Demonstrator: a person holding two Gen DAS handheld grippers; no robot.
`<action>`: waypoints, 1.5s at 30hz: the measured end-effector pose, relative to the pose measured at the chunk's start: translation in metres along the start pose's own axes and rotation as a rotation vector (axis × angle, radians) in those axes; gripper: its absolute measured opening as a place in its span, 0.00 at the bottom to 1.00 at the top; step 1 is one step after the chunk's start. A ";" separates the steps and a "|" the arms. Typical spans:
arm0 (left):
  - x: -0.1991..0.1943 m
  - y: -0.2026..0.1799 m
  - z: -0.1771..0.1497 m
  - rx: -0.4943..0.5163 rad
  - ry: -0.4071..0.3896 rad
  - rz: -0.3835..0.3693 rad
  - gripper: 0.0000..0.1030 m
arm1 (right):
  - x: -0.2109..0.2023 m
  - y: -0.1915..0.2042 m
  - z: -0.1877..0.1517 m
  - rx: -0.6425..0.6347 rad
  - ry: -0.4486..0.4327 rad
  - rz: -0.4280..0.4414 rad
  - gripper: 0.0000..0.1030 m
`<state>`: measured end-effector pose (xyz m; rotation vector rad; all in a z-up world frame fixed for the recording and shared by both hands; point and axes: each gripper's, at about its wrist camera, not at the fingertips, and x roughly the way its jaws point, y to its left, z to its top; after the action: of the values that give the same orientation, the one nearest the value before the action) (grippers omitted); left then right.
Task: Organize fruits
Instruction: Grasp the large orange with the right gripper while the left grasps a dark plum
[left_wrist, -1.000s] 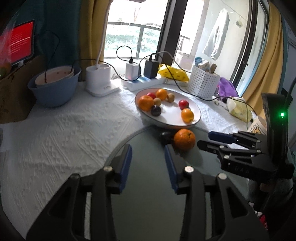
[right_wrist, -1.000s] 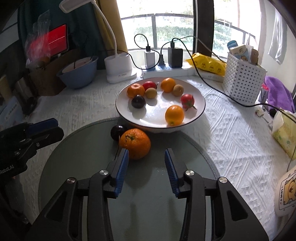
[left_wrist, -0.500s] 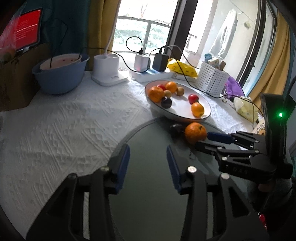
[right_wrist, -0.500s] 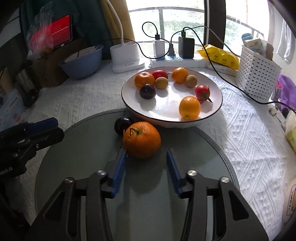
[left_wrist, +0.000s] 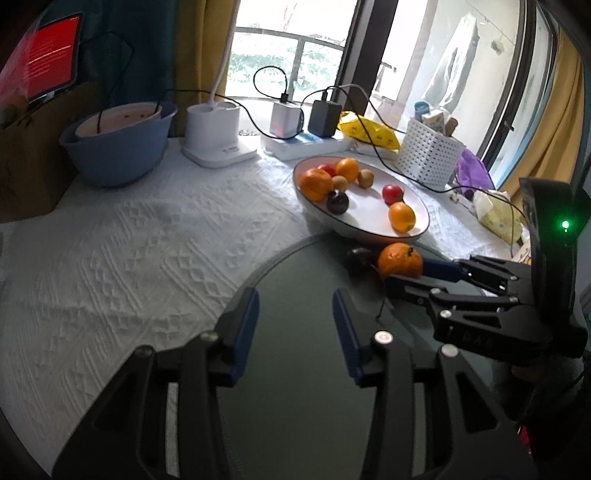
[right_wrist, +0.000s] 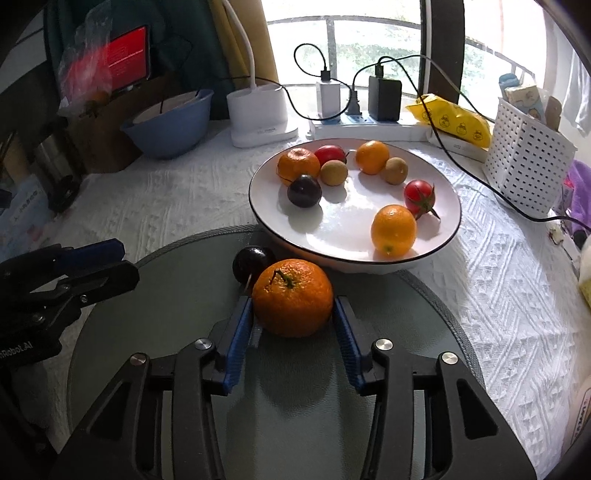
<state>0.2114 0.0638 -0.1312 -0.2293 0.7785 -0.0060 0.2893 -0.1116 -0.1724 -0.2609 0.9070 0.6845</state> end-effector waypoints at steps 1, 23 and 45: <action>0.000 -0.002 0.000 0.002 0.001 0.001 0.42 | -0.001 -0.001 0.000 0.001 -0.003 0.004 0.45; 0.027 -0.061 0.019 0.072 0.049 -0.012 0.42 | -0.036 -0.061 -0.015 0.099 -0.079 0.011 0.45; 0.087 -0.073 0.030 0.069 0.137 0.099 0.42 | -0.031 -0.104 -0.017 0.178 -0.087 0.049 0.45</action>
<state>0.2998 -0.0089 -0.1557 -0.1259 0.9238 0.0458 0.3320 -0.2123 -0.1656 -0.0506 0.8874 0.6514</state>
